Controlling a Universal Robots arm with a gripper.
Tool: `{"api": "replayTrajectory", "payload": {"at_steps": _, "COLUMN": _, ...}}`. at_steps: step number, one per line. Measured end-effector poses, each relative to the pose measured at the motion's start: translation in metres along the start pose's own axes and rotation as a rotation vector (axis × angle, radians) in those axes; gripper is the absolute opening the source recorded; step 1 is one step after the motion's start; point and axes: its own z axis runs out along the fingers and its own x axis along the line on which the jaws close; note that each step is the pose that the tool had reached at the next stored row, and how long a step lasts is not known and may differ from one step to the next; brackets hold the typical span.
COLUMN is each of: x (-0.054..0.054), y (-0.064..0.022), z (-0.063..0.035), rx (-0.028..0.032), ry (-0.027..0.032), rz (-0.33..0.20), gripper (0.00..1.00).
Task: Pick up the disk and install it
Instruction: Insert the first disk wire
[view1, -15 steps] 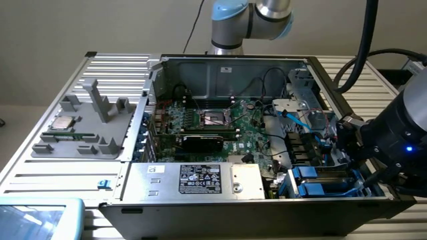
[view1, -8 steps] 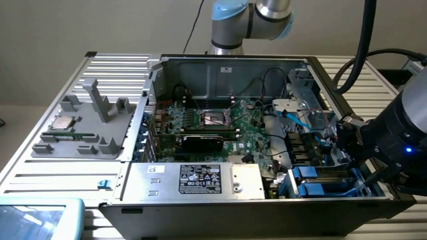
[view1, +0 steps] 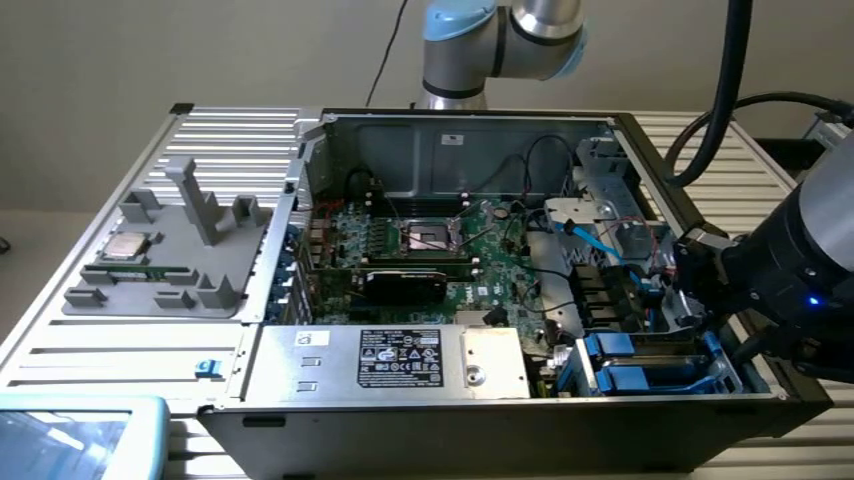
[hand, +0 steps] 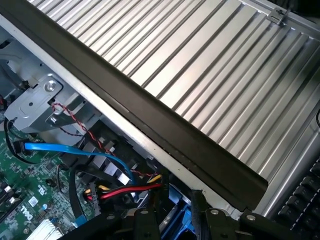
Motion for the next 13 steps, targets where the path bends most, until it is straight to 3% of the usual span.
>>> {"api": "replayTrajectory", "payload": {"at_steps": 2, "x": 0.0002, "y": -0.0003, "z": 0.0003, "rx": -0.0114, "ry": 0.0058, "rz": -0.002, "gripper": 0.38}}
{"api": "replayTrajectory", "payload": {"at_steps": 4, "x": 0.0004, "y": -0.0006, "z": 0.0004, "rx": -0.0224, "ry": 0.0122, "rz": -0.003, "gripper": 0.29}}
{"api": "replayTrajectory", "payload": {"at_steps": 6, "x": 0.0005, "y": -0.0010, "z": 0.0006, "rx": -0.0324, "ry": 0.0201, "rz": -0.003, "gripper": 0.29}}
{"api": "replayTrajectory", "payload": {"at_steps": 7, "x": 0.0005, "y": -0.0013, "z": 0.0007, "rx": -0.0372, "ry": 0.0239, "rz": -0.003, "gripper": 0.22}}
{"api": "replayTrajectory", "payload": {"at_steps": 13, "x": 0.0016, "y": -0.0040, "z": 0.0022, "rx": -0.0655, "ry": 0.0452, "rz": -0.003, "gripper": 0.22}}
